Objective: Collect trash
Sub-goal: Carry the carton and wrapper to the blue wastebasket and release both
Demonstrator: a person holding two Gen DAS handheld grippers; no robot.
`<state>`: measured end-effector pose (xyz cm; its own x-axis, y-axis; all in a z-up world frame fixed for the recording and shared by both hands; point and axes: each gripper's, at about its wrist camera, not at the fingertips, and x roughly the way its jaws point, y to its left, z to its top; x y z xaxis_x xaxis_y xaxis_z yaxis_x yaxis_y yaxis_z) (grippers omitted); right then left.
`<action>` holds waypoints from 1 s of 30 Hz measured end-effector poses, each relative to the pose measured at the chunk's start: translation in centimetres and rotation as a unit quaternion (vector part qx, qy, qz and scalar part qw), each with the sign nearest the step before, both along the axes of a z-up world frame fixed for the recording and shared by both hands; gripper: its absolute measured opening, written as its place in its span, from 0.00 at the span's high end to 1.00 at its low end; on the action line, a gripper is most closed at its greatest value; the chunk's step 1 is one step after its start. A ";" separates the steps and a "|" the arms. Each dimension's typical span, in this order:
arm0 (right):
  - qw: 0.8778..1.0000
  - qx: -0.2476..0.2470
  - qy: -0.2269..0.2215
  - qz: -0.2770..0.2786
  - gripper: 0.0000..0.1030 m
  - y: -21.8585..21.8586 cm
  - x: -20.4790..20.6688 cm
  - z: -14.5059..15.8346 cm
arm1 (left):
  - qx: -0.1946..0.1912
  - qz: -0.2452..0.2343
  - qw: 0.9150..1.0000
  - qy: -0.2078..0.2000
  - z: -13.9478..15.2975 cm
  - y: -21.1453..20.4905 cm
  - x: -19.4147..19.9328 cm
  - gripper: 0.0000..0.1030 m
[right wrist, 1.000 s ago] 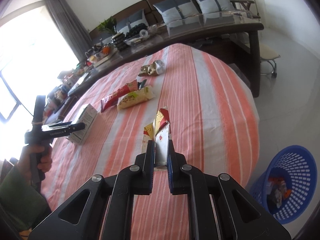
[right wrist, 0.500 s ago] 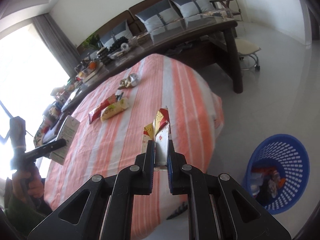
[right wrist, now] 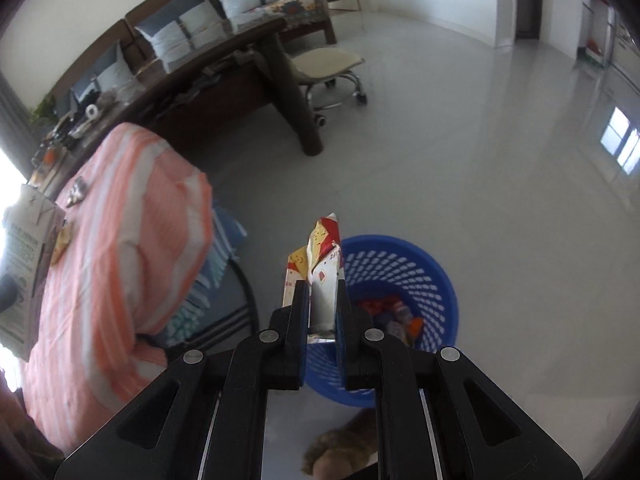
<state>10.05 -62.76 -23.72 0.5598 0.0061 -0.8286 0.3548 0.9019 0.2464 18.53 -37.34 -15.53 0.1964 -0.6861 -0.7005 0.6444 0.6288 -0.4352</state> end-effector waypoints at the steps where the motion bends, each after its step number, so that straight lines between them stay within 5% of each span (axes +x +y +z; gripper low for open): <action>1: 1.000 0.005 0.000 -0.014 0.90 -1.0 -0.3 -0.6 | 0.003 -0.005 1.000 0.004 -0.5 -1.4 0.2 0.51; 18: 0.997 0.057 0.014 -0.057 0.88 -6.0 -1.3 -3.3 | 0.049 -0.067 0.996 0.034 -9.7 -14.3 0.5 0.49; 20: 0.997 0.054 0.015 -0.059 0.84 -6.2 -1.4 -3.6 | 0.067 -0.066 0.995 0.031 -10.8 -15.5 0.6 0.37; 23: 0.996 0.056 0.009 -0.064 0.46 -6.3 -1.6 -3.6 | 0.072 -0.059 0.995 0.033 -11.4 -15.6 0.6 0.36; 27: 0.997 0.028 -0.006 -0.076 0.35 -6.3 -2.4 -2.6 | 0.046 -0.043 0.998 0.017 -9.8 -14.2 0.0 0.36; 30: 0.995 0.014 -0.019 -0.094 0.21 -6.5 -2.8 -1.6 | 0.039 -0.014 0.999 -0.033 -6.4 -11.9 -0.7 0.36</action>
